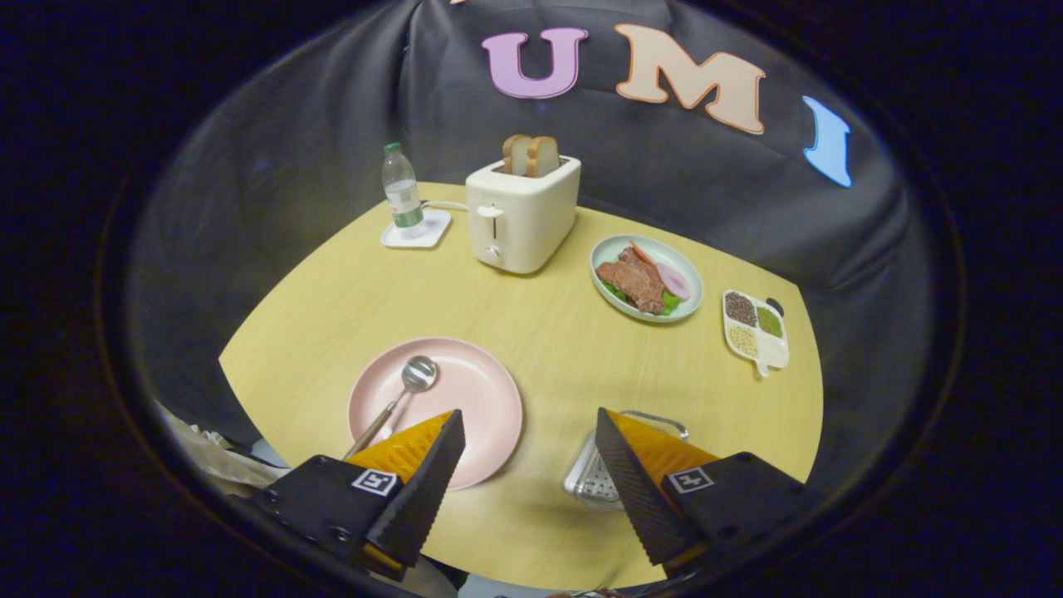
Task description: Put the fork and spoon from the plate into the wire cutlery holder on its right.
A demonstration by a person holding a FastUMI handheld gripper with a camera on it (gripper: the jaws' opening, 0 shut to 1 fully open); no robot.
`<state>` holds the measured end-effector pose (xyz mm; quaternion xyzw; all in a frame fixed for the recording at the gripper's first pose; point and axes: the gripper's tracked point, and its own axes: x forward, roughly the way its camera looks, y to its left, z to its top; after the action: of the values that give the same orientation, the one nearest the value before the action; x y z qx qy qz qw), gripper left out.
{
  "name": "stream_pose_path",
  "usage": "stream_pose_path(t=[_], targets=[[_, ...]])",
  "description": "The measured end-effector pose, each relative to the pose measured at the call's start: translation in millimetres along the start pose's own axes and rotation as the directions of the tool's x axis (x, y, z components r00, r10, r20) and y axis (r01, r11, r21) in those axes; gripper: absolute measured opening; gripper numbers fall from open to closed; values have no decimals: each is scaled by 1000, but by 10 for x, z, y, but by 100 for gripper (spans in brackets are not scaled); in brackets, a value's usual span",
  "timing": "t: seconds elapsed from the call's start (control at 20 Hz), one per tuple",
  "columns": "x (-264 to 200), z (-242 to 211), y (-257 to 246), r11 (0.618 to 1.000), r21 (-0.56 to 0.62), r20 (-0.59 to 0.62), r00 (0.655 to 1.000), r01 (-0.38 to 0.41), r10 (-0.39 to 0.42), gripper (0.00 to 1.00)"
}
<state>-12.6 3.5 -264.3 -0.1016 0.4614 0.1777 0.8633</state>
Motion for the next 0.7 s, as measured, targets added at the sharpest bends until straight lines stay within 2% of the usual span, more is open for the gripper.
stream_pose_path(t=[0.3, 0.7], targets=[[123, -137, 465, 997, 66, 59, 998, 28, -32, 100], [481, -395, 850, 978, 195, 61, 995, 70, -83, 100]])
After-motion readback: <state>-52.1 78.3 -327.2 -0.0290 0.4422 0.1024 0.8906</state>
